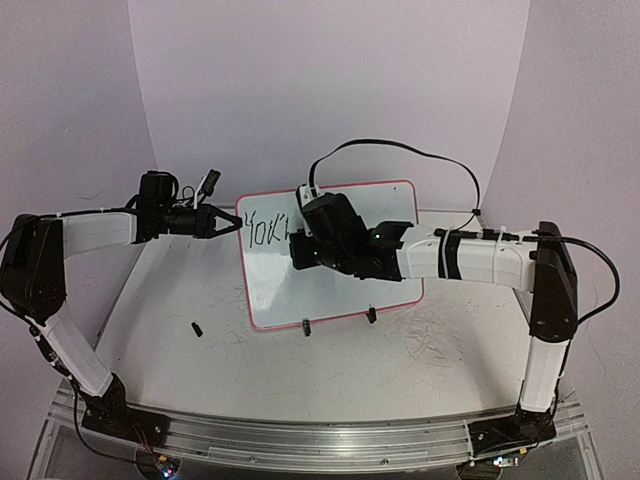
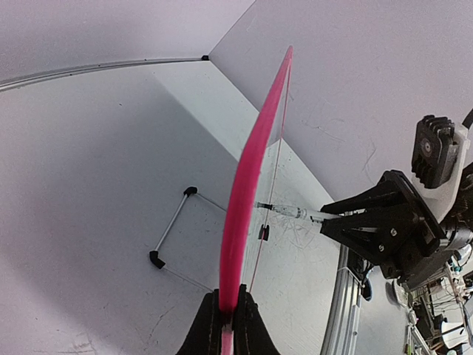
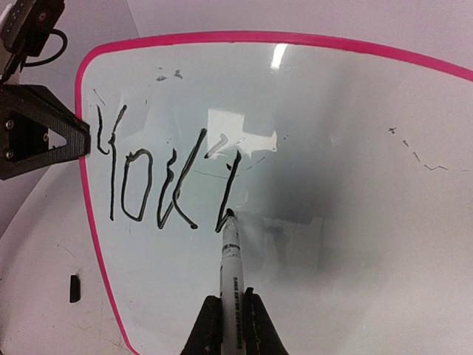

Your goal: Write a sentence on the whiteboard

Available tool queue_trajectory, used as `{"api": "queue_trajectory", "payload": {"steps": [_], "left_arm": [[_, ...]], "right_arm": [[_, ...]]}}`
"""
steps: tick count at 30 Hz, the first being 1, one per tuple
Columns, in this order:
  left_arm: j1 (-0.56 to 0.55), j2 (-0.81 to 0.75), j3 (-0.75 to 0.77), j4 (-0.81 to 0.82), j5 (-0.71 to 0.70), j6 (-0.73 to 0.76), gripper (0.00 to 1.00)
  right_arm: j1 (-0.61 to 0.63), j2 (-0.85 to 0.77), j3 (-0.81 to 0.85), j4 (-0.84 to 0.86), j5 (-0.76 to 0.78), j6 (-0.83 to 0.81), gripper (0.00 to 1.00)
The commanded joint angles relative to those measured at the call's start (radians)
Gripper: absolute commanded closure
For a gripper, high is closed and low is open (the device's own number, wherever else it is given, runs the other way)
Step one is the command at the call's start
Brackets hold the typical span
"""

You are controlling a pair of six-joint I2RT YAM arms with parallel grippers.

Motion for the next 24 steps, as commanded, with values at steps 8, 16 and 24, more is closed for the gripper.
{"api": "queue_trajectory", "payload": {"steps": [8, 16, 24], "left_arm": [[-0.015, -0.023, 0.030, -0.004, 0.029, 0.001, 1.00], [-0.015, -0.025, 0.030, -0.004, 0.029, 0.001, 1.00], [-0.017, -0.026, 0.029, -0.004, 0.030, 0.001, 1.00]], "right_arm": [[-0.022, 0.036, 0.066, 0.005, 0.062, -0.010, 1.00], [-0.031, 0.028, 0.062, 0.005, 0.110, 0.016, 1.00], [-0.035, -0.023, 0.019, 0.014, 0.083, 0.018, 1.00]]}}
